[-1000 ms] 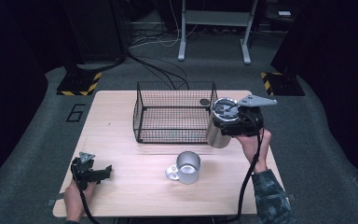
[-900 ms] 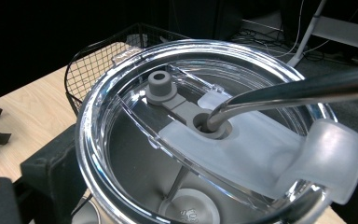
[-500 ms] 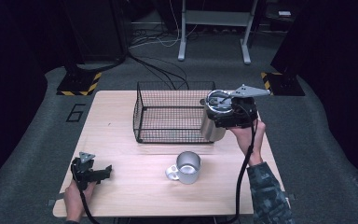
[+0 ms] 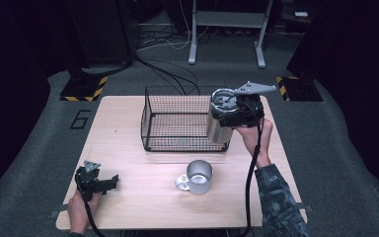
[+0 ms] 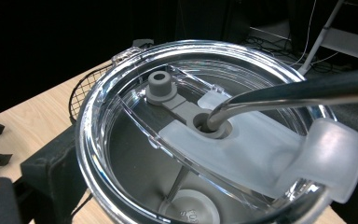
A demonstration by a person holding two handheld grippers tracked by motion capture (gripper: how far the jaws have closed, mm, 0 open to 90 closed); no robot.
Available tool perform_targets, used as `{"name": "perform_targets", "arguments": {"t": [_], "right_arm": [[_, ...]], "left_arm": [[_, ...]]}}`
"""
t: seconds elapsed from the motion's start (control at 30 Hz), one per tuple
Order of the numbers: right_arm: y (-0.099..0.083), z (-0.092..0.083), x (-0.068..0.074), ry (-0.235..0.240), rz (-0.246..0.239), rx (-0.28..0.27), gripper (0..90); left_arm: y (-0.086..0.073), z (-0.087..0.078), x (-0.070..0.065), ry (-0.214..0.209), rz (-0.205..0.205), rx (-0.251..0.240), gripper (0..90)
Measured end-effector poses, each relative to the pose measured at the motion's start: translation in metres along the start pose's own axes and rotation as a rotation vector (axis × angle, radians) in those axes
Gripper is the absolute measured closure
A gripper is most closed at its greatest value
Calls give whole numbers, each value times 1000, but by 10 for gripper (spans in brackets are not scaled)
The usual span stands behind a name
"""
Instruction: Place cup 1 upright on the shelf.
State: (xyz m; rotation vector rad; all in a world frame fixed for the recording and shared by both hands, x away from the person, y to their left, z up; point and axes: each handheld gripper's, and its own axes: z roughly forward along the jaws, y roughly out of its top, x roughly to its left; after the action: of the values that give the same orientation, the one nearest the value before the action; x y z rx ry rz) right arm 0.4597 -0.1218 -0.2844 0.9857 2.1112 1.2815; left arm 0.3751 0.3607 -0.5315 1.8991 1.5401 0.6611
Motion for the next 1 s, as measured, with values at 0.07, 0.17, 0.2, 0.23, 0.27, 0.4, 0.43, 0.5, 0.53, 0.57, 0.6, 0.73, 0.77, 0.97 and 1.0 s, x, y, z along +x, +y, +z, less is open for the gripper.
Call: {"name": "perform_targets", "arguments": {"t": [0.07, 0.17, 0.2, 0.23, 0.27, 0.4, 0.43, 0.5, 0.53, 0.57, 0.6, 0.73, 0.77, 0.97, 1.0], "right_arm": [[1, 3, 0, 1, 2, 3, 34], [3, 9, -1, 6, 2, 6, 34], [3, 11, -1, 6, 2, 10, 34], [4, 13, -1, 9, 0, 14, 34], [5, 15, -2, 8, -7, 16, 33], [8, 20, -1, 9, -3, 15, 34], [9, 20, 0, 9, -1, 21, 33], [10, 23, -1, 7, -8, 22, 33], [11, 24, -1, 5, -6, 24, 33], [11, 25, -2, 3, -2, 26, 34], [11, 27, -3, 0, 0, 27, 33], [11, 34, -8, -7, 2, 30, 34], [11, 36, -8, -11, 8, 27, 34], [12, 44, -7, -22, 6, 34, 33], [13, 45, -7, -26, 8, 35, 34]], "left_arm": [[0, 0, 0, 0, 0, 0, 15], [0, 0, 0, 0, 0, 0, 15], [0, 0, 0, 0, 0, 0, 15], [0, 0, 0, 0, 0, 0, 16], [0, 0, 0, 0, 0, 0, 15], [0, 0, 0, 1, 0, 0, 15], [0, 0, 0, 1, 0, 0, 15], [0, 0, 0, 1, 0, 0, 15], [0, 0, 0, 1, 0, 0, 15], [0, 0, 0, 0, 0, 0, 15], [0, 0, 0, 1, 0, 0, 15], [0, 0, 0, 0, 0, 0, 15], [0, 0, 0, 1, 0, 0, 15], [0, 0, 0, 1, 0, 0, 16], [0, 0, 0, 0, 0, 0, 15]]}}
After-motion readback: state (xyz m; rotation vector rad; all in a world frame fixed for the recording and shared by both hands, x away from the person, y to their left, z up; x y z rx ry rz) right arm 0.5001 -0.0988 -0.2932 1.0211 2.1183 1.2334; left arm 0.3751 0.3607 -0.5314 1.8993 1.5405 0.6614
